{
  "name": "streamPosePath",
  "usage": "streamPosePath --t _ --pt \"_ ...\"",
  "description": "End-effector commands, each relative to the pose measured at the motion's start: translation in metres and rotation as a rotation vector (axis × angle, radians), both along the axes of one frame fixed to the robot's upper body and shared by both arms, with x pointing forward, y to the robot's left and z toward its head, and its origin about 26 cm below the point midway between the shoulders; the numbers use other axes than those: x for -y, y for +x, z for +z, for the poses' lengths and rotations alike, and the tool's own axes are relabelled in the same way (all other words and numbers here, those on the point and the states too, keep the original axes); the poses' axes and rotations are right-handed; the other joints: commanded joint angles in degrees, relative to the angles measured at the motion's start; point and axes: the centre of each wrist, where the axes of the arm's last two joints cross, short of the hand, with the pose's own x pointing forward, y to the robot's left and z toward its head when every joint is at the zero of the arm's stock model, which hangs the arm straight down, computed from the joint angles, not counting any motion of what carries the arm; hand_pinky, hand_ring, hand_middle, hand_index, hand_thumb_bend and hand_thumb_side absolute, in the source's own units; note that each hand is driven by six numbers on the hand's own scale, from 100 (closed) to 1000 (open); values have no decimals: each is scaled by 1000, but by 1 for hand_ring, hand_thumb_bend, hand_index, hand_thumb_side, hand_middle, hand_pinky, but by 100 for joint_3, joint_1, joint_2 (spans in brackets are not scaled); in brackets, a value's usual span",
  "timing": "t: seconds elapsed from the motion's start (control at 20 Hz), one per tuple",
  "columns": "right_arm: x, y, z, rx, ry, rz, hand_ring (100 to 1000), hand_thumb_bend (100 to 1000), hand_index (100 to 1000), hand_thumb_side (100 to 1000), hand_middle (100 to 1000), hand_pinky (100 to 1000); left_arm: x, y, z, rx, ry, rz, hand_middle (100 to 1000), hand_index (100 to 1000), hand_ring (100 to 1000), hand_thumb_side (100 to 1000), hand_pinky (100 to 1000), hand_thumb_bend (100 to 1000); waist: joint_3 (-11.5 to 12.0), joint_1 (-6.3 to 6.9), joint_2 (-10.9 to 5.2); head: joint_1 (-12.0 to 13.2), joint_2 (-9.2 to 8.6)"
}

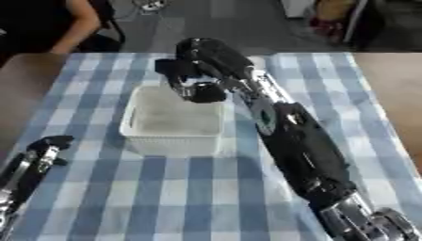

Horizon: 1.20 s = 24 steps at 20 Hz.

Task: Pick up objects on the table and place them in the box.

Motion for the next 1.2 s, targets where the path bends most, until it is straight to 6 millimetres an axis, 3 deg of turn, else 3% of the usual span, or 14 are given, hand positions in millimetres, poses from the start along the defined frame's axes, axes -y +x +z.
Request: streamPosePath --t 0.05,0.45,1.2 --pt "-2 1 3 22 4 4 540 100 578 641 541 652 2 4 8 23 0 -14 793 818 779 1000 639 237 8 27 -58 -77 -56" --pt "0 2 -3 11 -53 -4 656 100 667 697 692 748 1 3 7 20 1 -13 793 818 779 1000 640 235 -21 28 -66 -62 -21" --pt "3 3 -7 -6 -75 -29 691 100 714 767 728 795 0 3 7 18 2 -11 794 817 783 1000 642 230 -41 33 -75 -59 7"
